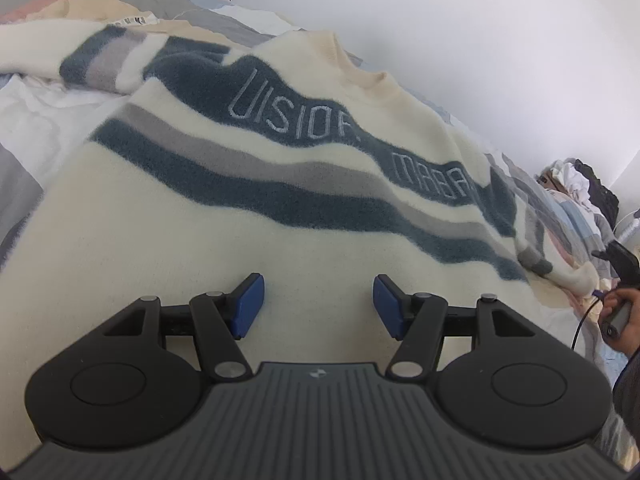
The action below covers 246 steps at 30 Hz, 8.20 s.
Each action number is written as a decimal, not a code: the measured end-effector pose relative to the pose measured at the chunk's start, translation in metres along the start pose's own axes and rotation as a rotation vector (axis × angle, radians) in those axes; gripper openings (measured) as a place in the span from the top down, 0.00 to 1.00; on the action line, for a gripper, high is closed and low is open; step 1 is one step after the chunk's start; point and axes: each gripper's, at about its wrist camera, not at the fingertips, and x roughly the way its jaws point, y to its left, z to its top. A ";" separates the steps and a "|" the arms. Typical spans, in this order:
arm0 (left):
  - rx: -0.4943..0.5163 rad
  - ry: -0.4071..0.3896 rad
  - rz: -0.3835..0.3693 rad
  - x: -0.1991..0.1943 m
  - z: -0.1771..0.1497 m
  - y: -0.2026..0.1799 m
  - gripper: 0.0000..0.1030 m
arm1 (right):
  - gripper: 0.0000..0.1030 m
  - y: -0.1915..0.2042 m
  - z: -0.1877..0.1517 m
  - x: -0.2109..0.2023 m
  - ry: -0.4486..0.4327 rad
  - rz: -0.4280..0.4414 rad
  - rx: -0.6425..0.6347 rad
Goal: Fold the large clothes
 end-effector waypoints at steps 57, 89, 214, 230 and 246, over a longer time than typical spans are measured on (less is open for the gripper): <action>-0.007 -0.271 0.040 -0.083 0.024 0.009 0.31 | 0.85 0.164 0.052 -0.240 -0.138 0.349 -0.335; -0.211 -0.315 -0.108 -0.159 0.061 0.114 0.32 | 0.84 0.279 -0.374 -0.357 0.391 0.760 -1.112; 0.215 -0.545 -0.081 -0.061 0.205 0.057 0.93 | 0.58 0.222 -0.325 -0.280 0.297 0.443 -0.924; 0.499 -0.048 -0.240 0.002 0.032 -0.040 0.92 | 0.57 0.187 -0.246 -0.294 0.139 0.365 -0.695; 0.136 0.131 -0.263 -0.036 0.051 0.000 0.31 | 0.57 0.189 -0.264 -0.303 0.162 0.414 -0.759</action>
